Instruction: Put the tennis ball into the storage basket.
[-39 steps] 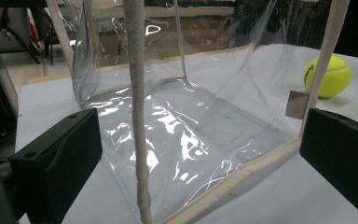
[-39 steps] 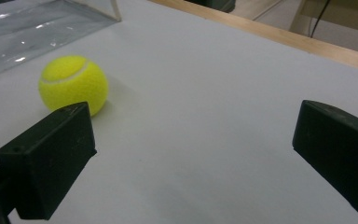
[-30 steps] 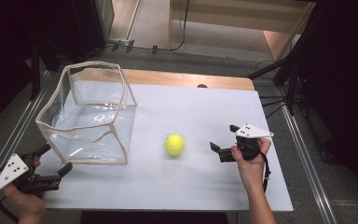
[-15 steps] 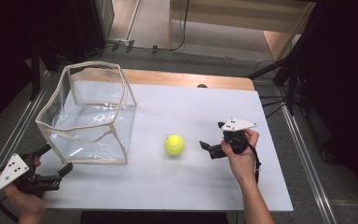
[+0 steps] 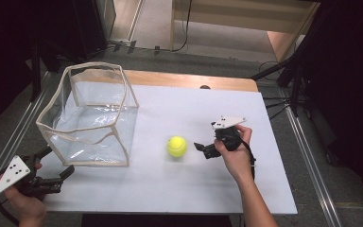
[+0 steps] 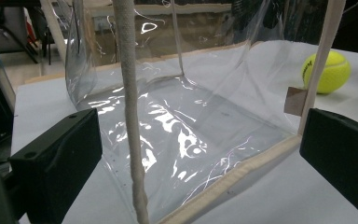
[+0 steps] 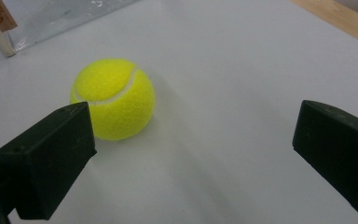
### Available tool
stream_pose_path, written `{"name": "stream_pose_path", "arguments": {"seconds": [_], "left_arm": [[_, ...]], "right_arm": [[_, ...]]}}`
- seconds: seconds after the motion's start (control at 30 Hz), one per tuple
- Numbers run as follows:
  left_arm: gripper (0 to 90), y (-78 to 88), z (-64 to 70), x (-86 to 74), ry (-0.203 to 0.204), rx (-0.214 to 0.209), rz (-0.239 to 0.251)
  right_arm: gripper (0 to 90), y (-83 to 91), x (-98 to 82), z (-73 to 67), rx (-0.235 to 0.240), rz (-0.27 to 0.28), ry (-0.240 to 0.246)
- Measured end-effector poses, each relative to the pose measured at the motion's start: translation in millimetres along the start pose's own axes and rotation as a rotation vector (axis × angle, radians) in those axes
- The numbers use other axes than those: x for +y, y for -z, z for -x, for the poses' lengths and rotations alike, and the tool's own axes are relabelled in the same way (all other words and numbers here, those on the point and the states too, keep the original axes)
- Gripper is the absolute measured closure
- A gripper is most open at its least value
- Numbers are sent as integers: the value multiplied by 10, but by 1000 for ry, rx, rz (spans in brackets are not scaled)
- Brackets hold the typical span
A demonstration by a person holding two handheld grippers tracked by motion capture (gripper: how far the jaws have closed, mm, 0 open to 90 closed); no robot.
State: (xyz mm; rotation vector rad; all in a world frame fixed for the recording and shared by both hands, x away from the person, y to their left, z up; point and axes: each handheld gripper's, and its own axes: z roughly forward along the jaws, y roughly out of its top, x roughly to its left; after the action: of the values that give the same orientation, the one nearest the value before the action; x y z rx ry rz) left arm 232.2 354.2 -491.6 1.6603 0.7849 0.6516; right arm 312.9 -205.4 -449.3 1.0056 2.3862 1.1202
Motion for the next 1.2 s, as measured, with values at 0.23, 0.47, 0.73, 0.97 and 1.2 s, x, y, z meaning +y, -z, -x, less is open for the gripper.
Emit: {"name": "stream_pose_path", "arguments": {"seconds": [0.23, 0.47, 0.73, 0.97, 1.2], "left_arm": [[0, 0, 2, 0, -4, -1, -4], [0, -2, 3, 0, -5, -3, -5], [0, -6, 10, -1, -2, -2, -2], [0, -8, 10, -1, -4, -3, -2], [0, -8, 10, -1, -4, -3, -2]], "right_arm": [[0, -111, 82, -45, 27, -41, 29], [0, -197, 143, -92, 47, -72, 56], [0, -285, 200, -146, 69, -105, 78], [0, -349, 251, -193, 88, -126, 88], [0, -406, 278, -226, 109, -141, 106]]}}
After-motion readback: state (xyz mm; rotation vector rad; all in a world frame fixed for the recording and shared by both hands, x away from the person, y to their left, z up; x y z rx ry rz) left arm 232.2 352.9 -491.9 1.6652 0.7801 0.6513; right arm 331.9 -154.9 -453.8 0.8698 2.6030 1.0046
